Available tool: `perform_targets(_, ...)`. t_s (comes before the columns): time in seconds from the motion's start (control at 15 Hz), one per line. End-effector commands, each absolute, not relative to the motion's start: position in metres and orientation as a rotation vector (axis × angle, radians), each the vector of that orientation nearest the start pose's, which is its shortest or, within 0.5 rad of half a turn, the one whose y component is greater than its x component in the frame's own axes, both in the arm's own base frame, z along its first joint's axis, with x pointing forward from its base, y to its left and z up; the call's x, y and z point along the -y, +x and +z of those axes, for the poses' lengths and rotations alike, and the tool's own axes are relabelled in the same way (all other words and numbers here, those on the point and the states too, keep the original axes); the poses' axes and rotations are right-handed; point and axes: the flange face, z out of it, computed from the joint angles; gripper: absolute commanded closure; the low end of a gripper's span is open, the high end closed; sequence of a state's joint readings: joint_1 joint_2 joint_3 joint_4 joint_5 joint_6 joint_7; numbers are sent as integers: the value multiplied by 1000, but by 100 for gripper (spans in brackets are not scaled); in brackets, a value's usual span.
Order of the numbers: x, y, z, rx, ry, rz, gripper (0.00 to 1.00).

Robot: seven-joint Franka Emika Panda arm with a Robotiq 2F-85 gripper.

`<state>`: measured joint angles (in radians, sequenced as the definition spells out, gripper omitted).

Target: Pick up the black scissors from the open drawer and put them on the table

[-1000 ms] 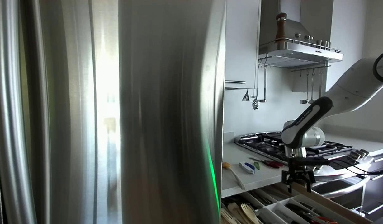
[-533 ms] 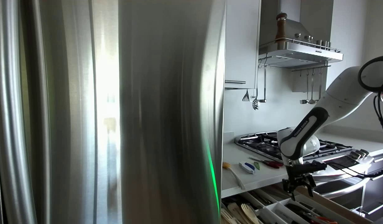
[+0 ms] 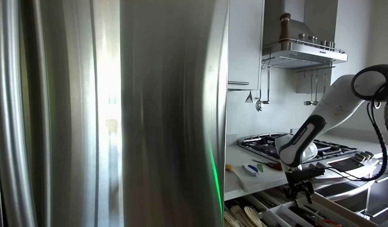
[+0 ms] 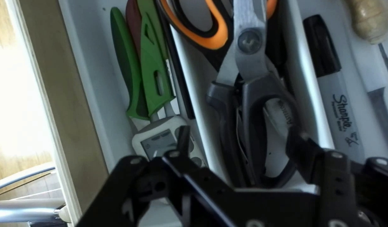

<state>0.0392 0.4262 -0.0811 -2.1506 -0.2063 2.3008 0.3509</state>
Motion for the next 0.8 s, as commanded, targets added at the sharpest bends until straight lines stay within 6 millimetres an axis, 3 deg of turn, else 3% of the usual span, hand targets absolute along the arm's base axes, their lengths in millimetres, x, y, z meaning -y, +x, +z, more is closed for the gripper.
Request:
perform_targets(0.0,30,547,170,-345,-3316,405,48)
perform_targets(0.07,30,548,169,-337,-3316,397,51)
perform_targets(0.13,30,550,168,-335,-3320,400,64)
perform_targets(0.2,30,552,166,-332,-3320,406,68)
perform_targets(0.47,30,556,159,-318,-3324,428,58)
perform_targets(0.53,30,556,156,-315,-3324,435,52)
perform_targets(0.73,29,558,151,-296,-3322,449,54)
